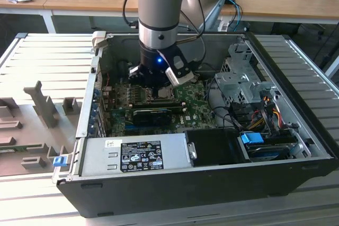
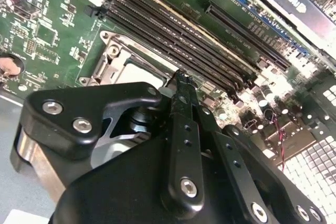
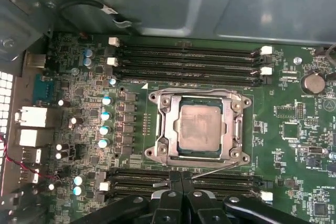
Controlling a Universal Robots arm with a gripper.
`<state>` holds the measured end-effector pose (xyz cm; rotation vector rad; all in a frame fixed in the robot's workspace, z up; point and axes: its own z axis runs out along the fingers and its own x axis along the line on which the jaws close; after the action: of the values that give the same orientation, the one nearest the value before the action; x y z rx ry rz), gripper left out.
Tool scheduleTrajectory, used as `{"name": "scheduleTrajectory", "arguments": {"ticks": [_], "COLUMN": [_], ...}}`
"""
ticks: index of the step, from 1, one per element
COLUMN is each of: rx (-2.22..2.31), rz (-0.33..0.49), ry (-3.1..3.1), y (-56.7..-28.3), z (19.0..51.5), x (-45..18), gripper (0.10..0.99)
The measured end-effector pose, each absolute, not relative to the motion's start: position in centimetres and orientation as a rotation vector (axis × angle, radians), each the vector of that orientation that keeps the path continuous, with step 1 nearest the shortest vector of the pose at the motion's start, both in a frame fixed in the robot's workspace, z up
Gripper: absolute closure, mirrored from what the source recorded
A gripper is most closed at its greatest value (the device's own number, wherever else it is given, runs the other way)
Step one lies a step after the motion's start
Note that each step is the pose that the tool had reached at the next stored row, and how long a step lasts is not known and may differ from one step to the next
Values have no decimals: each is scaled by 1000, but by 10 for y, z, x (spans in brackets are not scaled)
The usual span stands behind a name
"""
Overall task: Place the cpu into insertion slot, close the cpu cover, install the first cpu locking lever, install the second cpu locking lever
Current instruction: 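Install the second cpu locking lever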
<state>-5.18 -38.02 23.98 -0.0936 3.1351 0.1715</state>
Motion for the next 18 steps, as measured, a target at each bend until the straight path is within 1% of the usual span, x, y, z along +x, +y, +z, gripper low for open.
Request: {"name": "scheduleTrajectory", "arguments": {"ticks": [8,16,18], "rx": [-94,-99,-104], "rz": [177,239,257], "ry": [3135,3129,3128], "y": [-381,-384,-388], "z": [238,227,224], "x": [-59,-63,-64], "gripper": [980,980,980]}}
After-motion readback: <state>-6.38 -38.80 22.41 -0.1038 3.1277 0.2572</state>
